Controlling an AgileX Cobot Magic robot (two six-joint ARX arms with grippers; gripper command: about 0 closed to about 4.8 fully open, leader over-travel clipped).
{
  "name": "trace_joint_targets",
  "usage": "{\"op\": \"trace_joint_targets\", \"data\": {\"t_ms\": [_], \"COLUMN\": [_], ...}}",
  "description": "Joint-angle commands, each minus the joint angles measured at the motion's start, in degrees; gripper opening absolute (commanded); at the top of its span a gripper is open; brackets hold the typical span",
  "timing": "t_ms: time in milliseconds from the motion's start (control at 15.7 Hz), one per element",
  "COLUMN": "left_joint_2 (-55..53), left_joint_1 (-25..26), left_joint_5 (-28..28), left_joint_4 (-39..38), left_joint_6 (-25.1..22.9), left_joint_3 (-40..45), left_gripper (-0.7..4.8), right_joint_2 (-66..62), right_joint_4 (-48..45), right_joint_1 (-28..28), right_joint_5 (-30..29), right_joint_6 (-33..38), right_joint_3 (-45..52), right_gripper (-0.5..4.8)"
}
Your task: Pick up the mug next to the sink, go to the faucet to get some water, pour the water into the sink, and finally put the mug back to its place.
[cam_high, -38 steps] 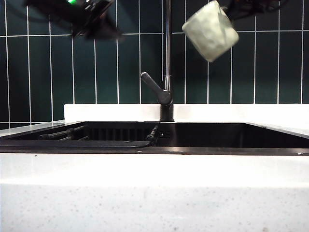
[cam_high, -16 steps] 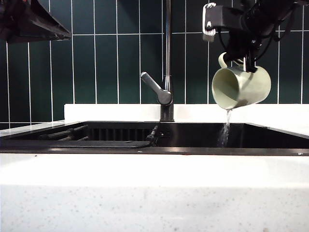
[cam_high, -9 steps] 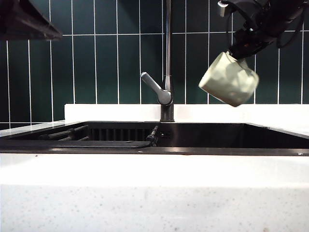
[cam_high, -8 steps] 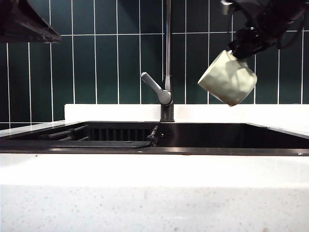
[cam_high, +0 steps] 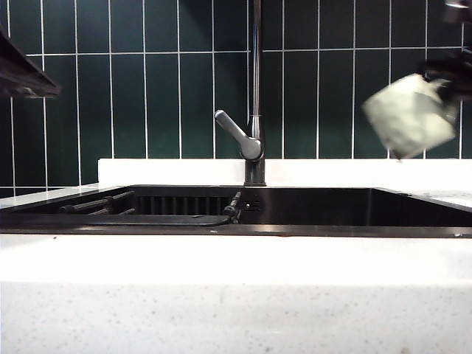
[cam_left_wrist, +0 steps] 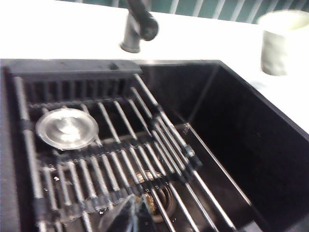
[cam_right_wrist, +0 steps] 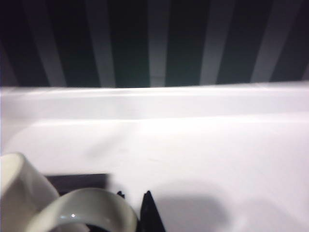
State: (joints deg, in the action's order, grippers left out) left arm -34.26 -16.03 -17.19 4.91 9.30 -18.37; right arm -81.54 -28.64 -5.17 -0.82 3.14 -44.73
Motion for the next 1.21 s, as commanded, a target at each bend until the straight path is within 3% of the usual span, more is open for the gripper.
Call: {"op": "trace_joint_targets", "data": {"t_ms": [64,191,318,699,827,1208], "left_joint_2": [1.99,2.84,2.89,2.86,2.89,2.89], "left_joint_1": [-0.09,-0.17,-0.17,-0.17,-0.17,-0.17], "left_joint_5": [0.96,2.19,2.19,2.19,2.14,1.88], "left_joint_4": [-0.2,-1.49,-2.86,-3.17,-3.19,-3.67], "left_joint_6": [0.63,0.79,0.81,0.81,0.79,0.76], "left_joint_3": [-0.07,-0.07,-0.04,-0.07,-0.07,-0.07], "left_gripper": [-0.03,-0.03,-0.03,-0.03,-0.03,-0.03], "right_joint_2": [0.94,0.24,-1.68,-5.79,-5.77,-0.39], "right_joint_4": [-14.12,-20.52,-22.69,-25.46,-25.09,-13.53], "right_joint_1": [-2.36,-4.22,-5.73,-5.97,-6.01,-6.01], "right_joint_5": [4.66,12.5,13.64,9.25,9.22,8.2], "right_joint_6": [6.54,16.04,19.26,19.08,19.1,17.05], "right_joint_3": [7.26,14.05,16.65,16.92,16.92,17.0], "right_gripper": [-0.01,-0.01,-0.01,0.02,0.9,1.17]}}
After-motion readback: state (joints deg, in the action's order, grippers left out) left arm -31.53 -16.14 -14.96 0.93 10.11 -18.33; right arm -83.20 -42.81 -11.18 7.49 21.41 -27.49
